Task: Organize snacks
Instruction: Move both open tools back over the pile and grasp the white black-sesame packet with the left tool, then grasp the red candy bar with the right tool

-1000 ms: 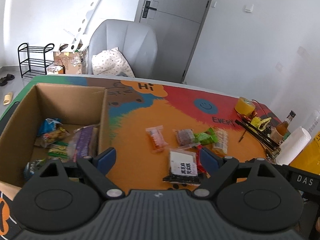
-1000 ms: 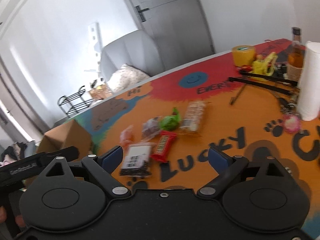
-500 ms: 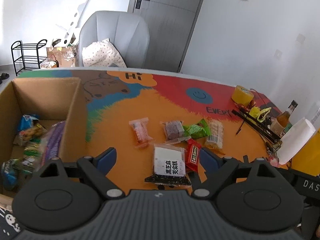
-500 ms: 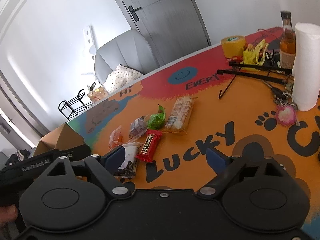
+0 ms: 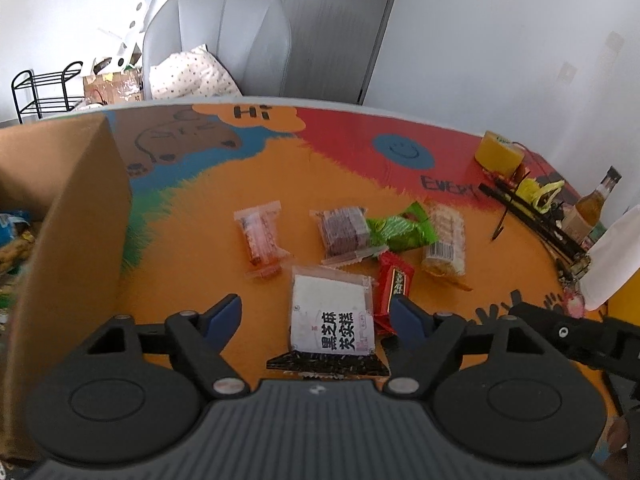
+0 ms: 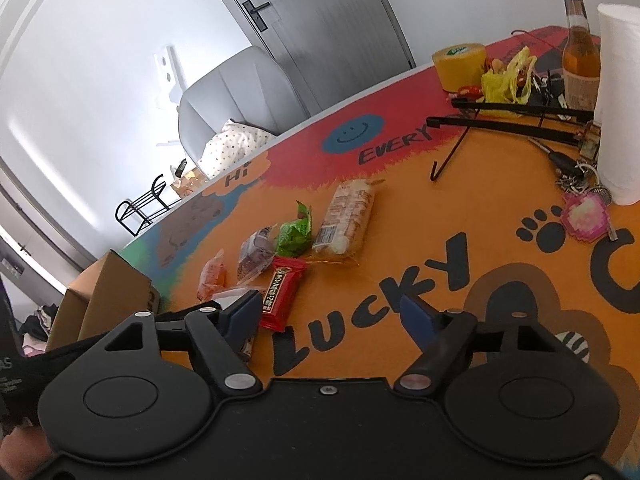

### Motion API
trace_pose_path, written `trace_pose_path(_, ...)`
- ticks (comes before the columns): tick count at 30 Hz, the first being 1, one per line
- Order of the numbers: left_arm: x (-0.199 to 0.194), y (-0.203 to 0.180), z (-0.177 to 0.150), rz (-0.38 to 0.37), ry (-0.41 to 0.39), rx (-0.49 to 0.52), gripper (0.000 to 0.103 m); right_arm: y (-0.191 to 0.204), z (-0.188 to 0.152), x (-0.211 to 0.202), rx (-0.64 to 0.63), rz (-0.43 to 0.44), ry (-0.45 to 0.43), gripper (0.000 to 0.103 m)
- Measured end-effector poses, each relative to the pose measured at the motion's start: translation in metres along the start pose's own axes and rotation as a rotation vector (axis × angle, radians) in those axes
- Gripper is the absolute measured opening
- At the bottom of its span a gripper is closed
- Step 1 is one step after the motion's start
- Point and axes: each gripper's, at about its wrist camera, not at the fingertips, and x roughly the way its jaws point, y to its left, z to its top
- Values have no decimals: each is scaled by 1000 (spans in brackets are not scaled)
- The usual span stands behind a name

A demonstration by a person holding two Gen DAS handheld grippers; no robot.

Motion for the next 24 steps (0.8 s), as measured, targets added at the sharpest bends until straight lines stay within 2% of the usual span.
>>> trace_pose_path(4,11,-2,-2,7,13,6,76,-2,1,5,5,-1,7,75)
trace_pose_path(6,16,-3,-3,11,22,7,70,-2,1,7,7,-2,10,75)
trace_pose_path(10,22,-2,-6,-18,52,8,49,1,1,11,2,5,19,75)
trace_pose_path(19,9,11,-7,-22,40,-17,45,15,-1,25,-12,29,40,72)
trace_pose_path(24,1,19,-3,-19,22,-31,45,25,-2,37,-22,42,56,66)
